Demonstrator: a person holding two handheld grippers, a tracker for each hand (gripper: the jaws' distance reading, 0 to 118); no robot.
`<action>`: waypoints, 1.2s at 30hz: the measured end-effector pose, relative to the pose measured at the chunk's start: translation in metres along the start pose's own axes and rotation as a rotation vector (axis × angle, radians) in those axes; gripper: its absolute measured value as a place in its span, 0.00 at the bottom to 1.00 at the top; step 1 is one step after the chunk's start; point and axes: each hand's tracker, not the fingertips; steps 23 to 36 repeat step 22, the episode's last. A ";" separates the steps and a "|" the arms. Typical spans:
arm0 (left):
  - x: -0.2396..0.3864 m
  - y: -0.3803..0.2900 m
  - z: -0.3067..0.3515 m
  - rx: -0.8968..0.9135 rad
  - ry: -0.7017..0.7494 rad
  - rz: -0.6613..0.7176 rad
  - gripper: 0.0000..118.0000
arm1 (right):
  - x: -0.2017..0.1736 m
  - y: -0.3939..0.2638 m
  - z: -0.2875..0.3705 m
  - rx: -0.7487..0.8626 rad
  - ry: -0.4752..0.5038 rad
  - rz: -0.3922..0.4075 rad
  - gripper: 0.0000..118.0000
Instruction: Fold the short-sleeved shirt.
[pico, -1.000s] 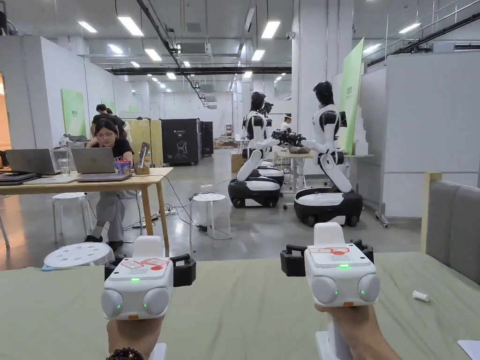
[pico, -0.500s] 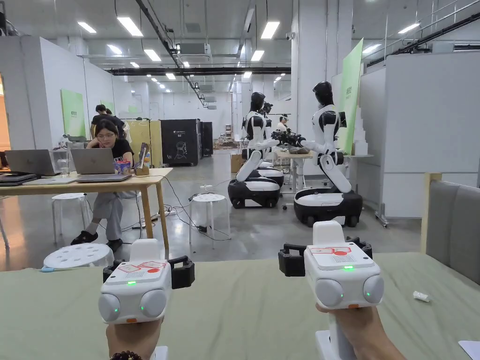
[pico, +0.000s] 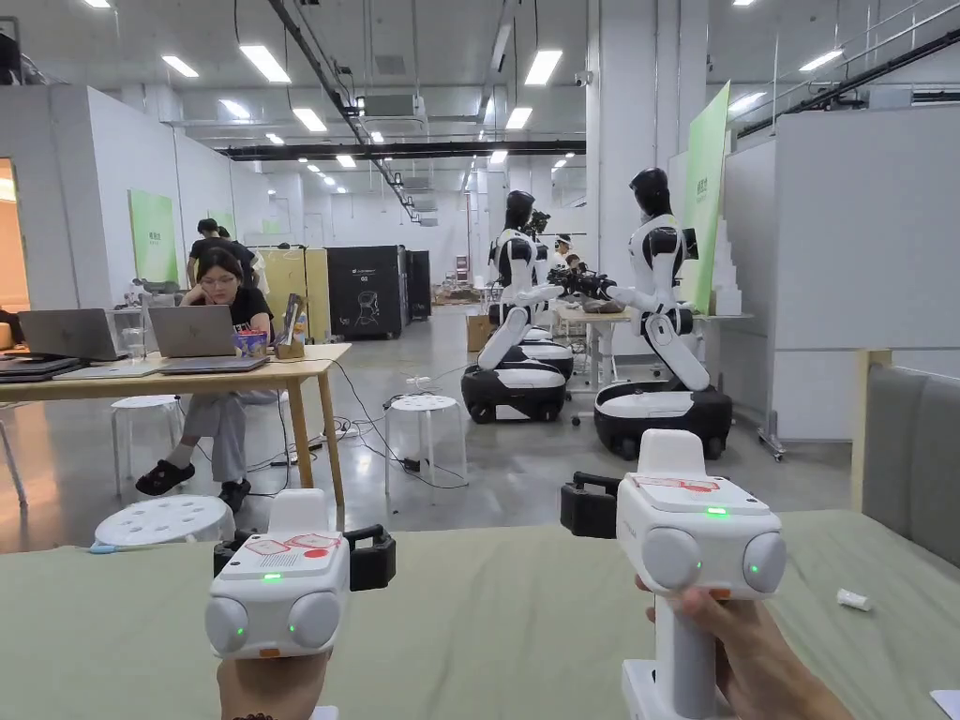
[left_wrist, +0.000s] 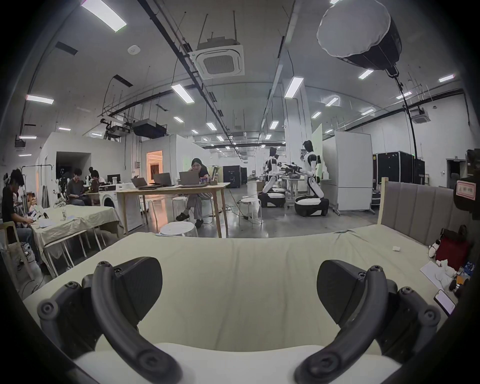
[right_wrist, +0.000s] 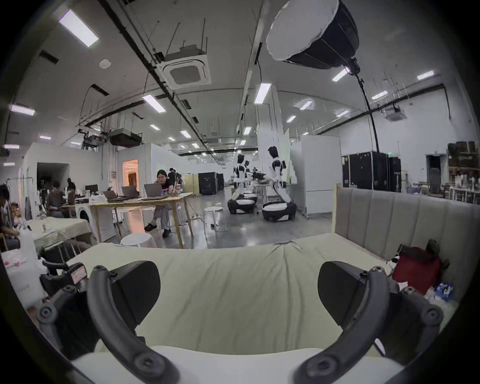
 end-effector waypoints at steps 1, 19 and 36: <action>0.000 0.000 -0.003 0.002 -0.001 0.000 1.00 | -0.001 -0.001 0.000 -0.001 0.002 0.023 1.00; 0.001 -0.004 -0.005 0.002 0.008 -0.017 1.00 | -0.004 -0.008 -0.004 0.005 -0.036 0.041 1.00; 0.000 -0.004 -0.005 0.004 0.009 -0.016 1.00 | 0.001 -0.005 -0.002 -0.079 -0.001 -0.001 1.00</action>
